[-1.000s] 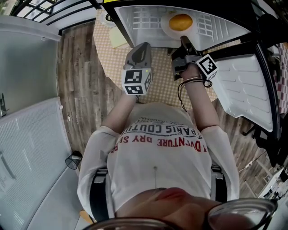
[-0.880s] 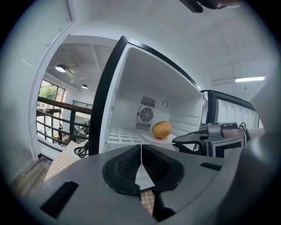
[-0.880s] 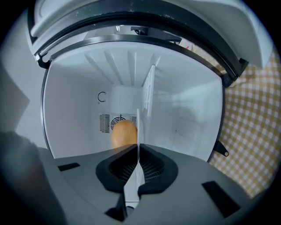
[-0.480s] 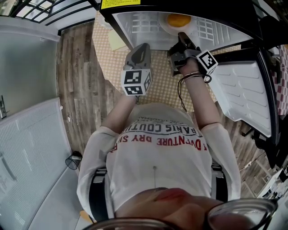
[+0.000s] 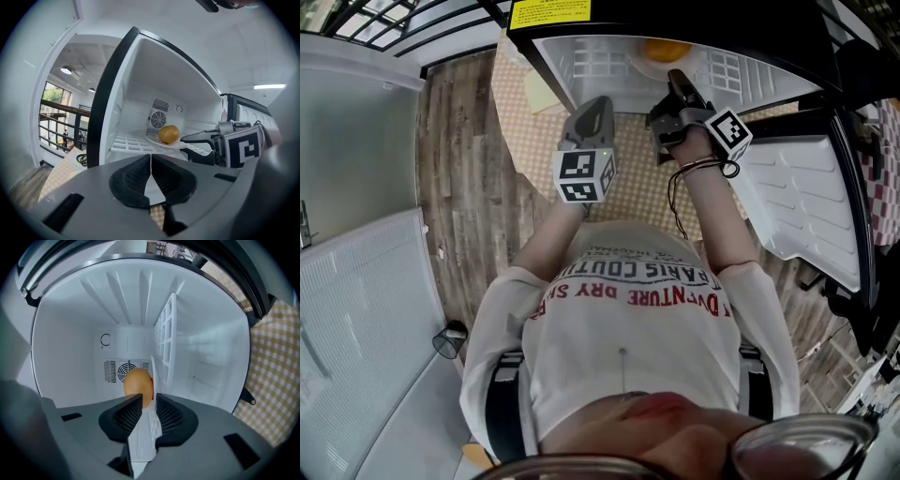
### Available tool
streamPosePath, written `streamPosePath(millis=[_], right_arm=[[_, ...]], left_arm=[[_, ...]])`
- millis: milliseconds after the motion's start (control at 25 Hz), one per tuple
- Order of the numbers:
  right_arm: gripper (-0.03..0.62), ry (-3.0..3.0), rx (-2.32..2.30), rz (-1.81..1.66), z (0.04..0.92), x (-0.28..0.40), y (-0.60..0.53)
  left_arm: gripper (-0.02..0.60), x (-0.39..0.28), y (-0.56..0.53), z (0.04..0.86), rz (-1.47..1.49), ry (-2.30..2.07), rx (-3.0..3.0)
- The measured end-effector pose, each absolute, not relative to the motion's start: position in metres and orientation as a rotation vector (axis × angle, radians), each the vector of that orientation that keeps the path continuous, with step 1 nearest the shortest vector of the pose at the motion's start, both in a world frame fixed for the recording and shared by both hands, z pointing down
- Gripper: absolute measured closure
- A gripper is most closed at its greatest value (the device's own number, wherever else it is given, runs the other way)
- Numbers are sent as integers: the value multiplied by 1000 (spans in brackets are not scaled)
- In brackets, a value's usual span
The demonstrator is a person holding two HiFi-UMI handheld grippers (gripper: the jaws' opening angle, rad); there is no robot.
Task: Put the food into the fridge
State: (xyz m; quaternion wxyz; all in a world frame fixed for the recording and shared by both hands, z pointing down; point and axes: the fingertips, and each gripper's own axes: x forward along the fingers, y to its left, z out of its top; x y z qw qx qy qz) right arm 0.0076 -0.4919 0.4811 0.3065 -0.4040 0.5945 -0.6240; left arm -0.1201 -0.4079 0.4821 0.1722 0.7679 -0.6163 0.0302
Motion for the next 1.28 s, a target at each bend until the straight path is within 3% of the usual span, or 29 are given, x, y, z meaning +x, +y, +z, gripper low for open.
streamPosePath(millis=[200,800,840,960,1280], right_arm=[[420,1645,-1055,-1621,473,6,-491],[398,1865,-1103,-1536,471,9,-465],[401,1931,-1121,-1485,467,10,-460],[554,2092,-1192,-1330,458,16,-446],[569,2243,-1240,-1148,458,24,-413]], left_arm=[[554,-119,-405,483,77,-1749,2175],[554,-117,-396,462,38,-1750,2219],[554,-116,-396,458,32,-1748,2228],[554,-111,-396,446,18,-1740,2259],[554,-107,-388,415,-46,-1756,2326]])
